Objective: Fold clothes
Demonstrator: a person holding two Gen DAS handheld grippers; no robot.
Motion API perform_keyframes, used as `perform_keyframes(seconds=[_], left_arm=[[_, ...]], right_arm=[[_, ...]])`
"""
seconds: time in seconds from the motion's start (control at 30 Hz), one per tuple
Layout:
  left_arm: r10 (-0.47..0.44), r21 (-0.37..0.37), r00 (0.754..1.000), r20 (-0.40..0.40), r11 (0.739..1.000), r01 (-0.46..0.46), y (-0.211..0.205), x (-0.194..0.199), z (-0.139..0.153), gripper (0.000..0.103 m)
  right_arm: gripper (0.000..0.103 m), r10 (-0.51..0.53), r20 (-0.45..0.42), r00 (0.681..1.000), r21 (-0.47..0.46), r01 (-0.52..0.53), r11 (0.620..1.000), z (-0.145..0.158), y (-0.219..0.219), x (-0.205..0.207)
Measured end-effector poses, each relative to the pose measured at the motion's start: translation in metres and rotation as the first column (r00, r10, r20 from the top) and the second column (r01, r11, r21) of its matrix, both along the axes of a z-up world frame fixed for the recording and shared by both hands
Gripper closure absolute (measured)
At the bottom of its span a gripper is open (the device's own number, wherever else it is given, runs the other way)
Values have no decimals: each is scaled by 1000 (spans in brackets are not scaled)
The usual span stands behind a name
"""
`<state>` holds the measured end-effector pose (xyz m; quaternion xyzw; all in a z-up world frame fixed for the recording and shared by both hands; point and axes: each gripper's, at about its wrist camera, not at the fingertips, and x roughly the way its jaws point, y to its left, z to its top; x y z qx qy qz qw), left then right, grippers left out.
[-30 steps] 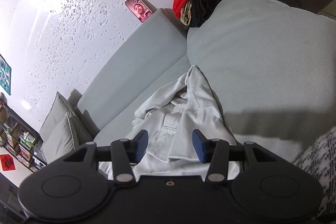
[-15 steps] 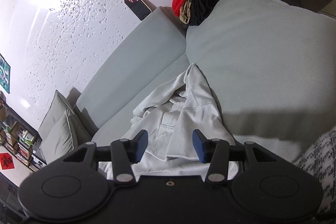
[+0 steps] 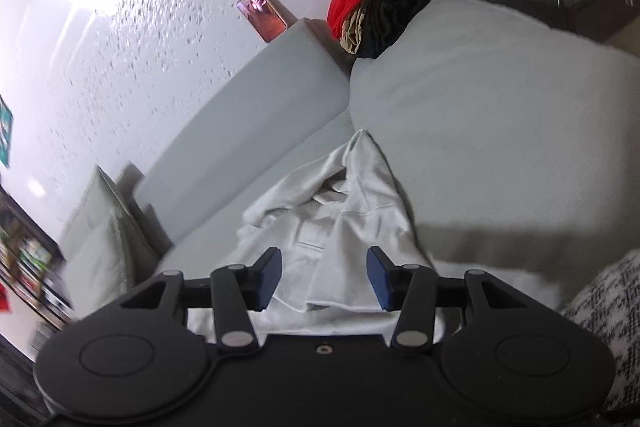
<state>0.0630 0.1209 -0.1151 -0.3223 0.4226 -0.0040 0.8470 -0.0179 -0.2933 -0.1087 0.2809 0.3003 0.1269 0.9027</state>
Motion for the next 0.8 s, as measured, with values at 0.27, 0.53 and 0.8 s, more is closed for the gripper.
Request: perform_keyframes(seconds=[0.27,0.53,0.8], left_arm=[[-18,234,998,56,972,5,-9,-10,17,102],[-17,244,999,34,970,8,-11,-3,10,100],[-15,231,999,28,973,8,-9,-3,8,99]], right_arm=[[46,137,-24,990,-568,-126,813,-3,85,5],[100,67,-64,996,-742,-93,664,-12,114,44],[100,-310,-106,945,-390,247,887,2,-7,62]])
